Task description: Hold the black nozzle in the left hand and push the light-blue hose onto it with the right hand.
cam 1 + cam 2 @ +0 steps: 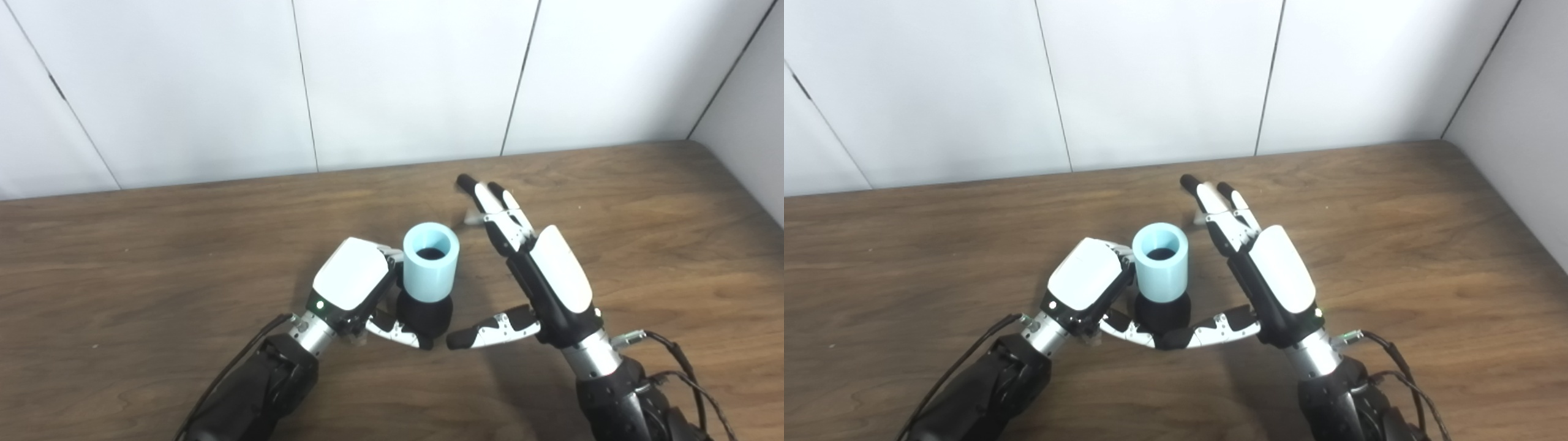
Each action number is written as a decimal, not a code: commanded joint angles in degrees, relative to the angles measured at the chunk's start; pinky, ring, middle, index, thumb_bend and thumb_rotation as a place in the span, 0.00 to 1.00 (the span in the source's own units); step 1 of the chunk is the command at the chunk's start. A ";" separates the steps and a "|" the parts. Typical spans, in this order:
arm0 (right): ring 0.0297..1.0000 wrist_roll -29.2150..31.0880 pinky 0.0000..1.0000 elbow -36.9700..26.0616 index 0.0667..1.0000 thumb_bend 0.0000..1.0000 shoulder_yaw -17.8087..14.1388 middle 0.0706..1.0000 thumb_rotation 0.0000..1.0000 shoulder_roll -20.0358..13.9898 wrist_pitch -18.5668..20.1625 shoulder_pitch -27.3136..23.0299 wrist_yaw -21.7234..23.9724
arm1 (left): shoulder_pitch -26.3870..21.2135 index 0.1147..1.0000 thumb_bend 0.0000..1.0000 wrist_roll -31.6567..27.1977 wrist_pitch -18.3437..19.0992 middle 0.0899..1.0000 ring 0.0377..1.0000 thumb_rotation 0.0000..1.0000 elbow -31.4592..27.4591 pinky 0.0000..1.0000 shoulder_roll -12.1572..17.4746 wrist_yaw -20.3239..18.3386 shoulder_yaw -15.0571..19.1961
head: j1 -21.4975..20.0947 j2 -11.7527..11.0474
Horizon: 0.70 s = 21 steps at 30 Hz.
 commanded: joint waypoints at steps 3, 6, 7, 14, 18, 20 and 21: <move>1.00 -3.84 1.00 -4.76 1.00 1.00 -1.81 1.00 0.94 -0.53 -2.02 -1.04 -1.31 | 12.81 0.46 0.51 1.25 0.68 0.35 0.32 0.00 8.35 0.31 0.09 -1.18 -4.92 | -0.06 0.08; 1.00 -7.27 1.00 -5.94 1.00 1.00 -1.67 1.00 0.95 -0.54 -0.30 -1.15 0.43 | 12.68 0.46 0.51 1.27 0.36 0.36 0.32 0.00 8.82 0.32 0.02 -0.72 -4.97 | -0.02 0.09; 1.00 -7.93 1.00 -6.24 1.00 1.00 -1.67 1.00 0.95 -0.50 0.06 -1.17 0.83 | 12.65 0.46 0.51 1.27 0.31 0.35 0.32 0.00 8.91 0.31 -0.01 -0.64 -4.98 | -0.02 0.09; 1.00 -9.38 1.00 -6.31 1.00 1.00 -2.24 1.00 0.94 -1.04 0.39 -0.79 2.30 | 12.55 0.46 0.51 1.08 -0.08 0.35 0.31 0.00 9.12 0.30 -0.03 -0.44 -4.92 | -0.19 0.05; 1.00 -8.74 1.00 -5.68 1.00 1.00 -2.79 1.00 0.97 -1.13 0.22 -0.88 2.11 | 12.51 0.46 0.51 1.19 0.40 0.35 0.32 0.00 9.16 0.30 -0.11 -0.98 -4.97 | -0.13 0.02; 1.00 -9.04 1.00 -5.65 1.00 1.00 -3.13 1.00 0.98 -0.89 0.68 -0.67 2.20 | 12.48 0.47 0.51 1.27 0.53 0.36 0.33 0.00 9.13 0.31 -0.10 -1.14 -5.01 | -0.20 0.03; 1.00 -9.52 1.00 -5.69 1.00 0.99 -3.35 1.00 0.98 -0.65 1.06 -0.47 2.17 | 12.45 0.47 0.51 1.32 0.50 0.36 0.33 0.00 9.16 0.32 -0.10 -1.01 -5.03 | -0.20 0.03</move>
